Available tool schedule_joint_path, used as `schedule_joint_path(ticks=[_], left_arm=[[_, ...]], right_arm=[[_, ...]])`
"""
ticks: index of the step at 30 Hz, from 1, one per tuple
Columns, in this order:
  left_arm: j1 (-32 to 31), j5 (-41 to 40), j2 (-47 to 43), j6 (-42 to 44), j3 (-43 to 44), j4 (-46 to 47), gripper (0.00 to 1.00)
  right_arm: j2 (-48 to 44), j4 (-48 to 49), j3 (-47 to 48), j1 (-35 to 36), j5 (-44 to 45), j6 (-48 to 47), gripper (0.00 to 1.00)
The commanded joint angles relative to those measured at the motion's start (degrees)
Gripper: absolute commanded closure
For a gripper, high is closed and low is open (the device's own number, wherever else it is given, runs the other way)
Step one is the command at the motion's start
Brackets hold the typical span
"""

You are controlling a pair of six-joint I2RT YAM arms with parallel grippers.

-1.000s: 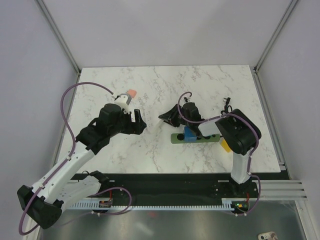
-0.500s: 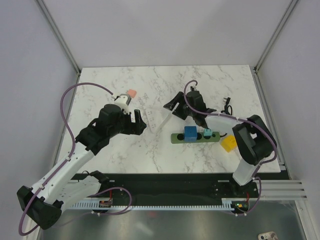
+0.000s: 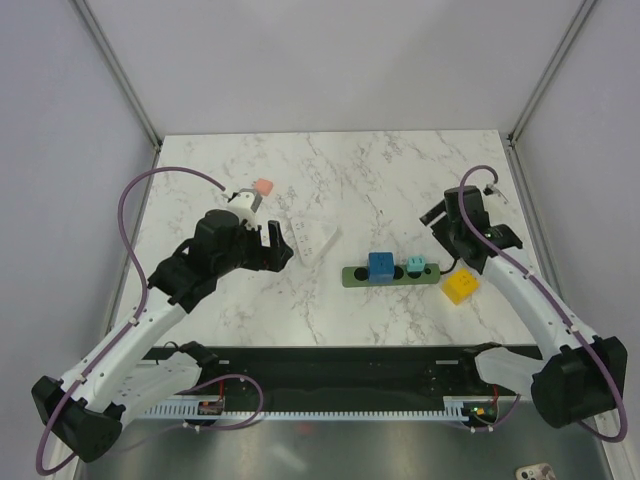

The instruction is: Insert the plug

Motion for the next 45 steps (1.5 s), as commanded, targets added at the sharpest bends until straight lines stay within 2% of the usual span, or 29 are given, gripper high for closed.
schedule_joint_path(ticks=[1,7,12,22,29,32,34,36,37,39,40,42,43,44,45], left_arm=[[0.24,0.52,-0.73,2.10,-0.01,2.18,0.07],[0.15,-0.01,-0.47,2.63,-0.18,2.00,0.07],[0.24,0.43,-0.29,2.63,-0.36,1.91,0.07],[0.23,2.19,0.68,2.54,-0.27,1.91,0.07],[0.15,3.16,1.38,1.84,-0.09,2.09,0.07],[0.15,3.59,1.21,1.22,-0.53,2.44,0.07],[0.15,4.21,1.38,1.22,-0.71,2.88,0.09],[0.23,5.79,1.47,1.05,-0.62,3.32,0.09],[0.15,6.58,1.29,1.04,-0.53,3.93,0.09],[0.23,9.74,1.12,0.87,-0.71,4.81,0.11],[0.24,10.70,0.68,0.43,-0.80,5.33,0.11],[0.24,13.52,0.59,-0.09,-0.80,7.18,0.13],[0.15,13.61,0.59,-0.88,-0.45,7.19,0.14],[0.23,13.35,0.50,-1.15,-0.10,7.19,0.14],[0.24,13.53,0.59,-1.24,0.60,7.27,0.15]], right_arm=[[-1.46,-17.35,-2.07,-2.84,6.64,2.37,0.20],[2.92,-24.81,-3.48,-6.54,9.10,4.56,0.20],[6.53,-25.98,-4.53,-7.85,9.29,4.75,0.20],[10.22,-20.62,-6.03,-8.29,14.38,4.40,0.19],[11.11,-17.11,-9.36,-9.26,10.96,3.87,0.22],[9.27,-16.66,-7.88,-9.17,11.04,1.85,0.35],[6.11,-17.01,-4.91,-9.17,13.06,-1.73,0.58],[3.04,-18.58,-2.18,-9.26,14.55,-4.64,0.93],[2.41,-19.20,1.14,-9.17,15.43,-6.14,0.98],[0.92,-20.35,4.59,-9.26,14.48,-11.23,1.00],[0.39,-19.48,7.30,-9.17,9.60,-14.56,1.00],[-2.76,-12.32,8.21,-9.17,-1.46,-27.98,1.00],[-4.52,-9.22,7.16,-9.26,-7.96,-32.13,1.00],[-6.45,-6.23,6.11,-9.17,-21.43,-36.52,1.00],[-10.39,-0.46,5.14,-9.17,-25.74,-37.00,1.00]])
